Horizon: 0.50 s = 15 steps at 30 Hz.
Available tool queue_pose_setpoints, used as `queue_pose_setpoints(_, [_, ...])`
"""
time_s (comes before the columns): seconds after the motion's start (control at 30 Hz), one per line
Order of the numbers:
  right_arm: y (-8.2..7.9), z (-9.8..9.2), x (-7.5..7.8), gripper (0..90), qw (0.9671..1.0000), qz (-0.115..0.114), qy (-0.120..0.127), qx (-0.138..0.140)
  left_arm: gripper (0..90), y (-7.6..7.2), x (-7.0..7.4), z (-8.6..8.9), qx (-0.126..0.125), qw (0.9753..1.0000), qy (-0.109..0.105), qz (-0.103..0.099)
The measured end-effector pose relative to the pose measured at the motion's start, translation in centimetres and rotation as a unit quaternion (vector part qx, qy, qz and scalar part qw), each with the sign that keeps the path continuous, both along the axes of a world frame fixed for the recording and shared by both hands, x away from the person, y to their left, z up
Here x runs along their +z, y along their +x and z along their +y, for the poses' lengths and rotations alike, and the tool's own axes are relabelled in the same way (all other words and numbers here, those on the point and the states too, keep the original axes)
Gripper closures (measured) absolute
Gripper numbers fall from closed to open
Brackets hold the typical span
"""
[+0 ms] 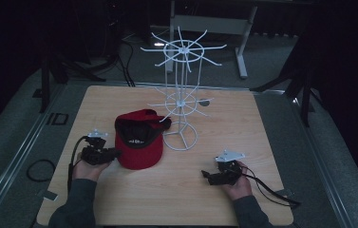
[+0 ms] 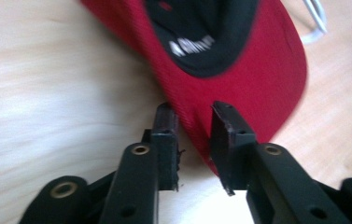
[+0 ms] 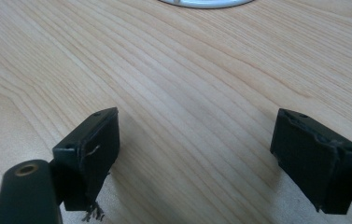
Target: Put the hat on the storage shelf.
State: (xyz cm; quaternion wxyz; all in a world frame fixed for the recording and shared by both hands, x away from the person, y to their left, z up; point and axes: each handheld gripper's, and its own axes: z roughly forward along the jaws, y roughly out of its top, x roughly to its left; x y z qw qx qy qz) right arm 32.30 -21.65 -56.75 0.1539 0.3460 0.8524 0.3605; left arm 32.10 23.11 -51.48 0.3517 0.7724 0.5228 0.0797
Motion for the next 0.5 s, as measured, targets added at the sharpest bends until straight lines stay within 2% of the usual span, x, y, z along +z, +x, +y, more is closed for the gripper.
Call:
queue_pose_setpoints(0.07, [0.0,0.0,0.0,15.6,1.0000,0.000,0.000,0.000,68.6,0.4,-0.6,-0.7,-0.009,0.9999,-0.002,0.012])
queue_pose_setpoints(0.23, [0.0,0.0,0.0,15.5,1.0000,0.000,0.000,0.000,62.3,1.9,-1.9,-2.0,-0.035,0.9984,-0.027,0.036])
queue_pose_setpoints(0.4, [0.0,0.0,0.0,15.5,1.0000,0.000,0.000,0.000,61.8,2.5,-2.9,-2.9,-0.036,0.9973,-0.048,0.042])
queue_pose_setpoints(0.5, [0.0,0.0,0.0,15.5,1.0000,0.000,0.001,0.001,63.5,2.4,-3.0,-3.1,-0.040,0.9971,-0.051,0.041])
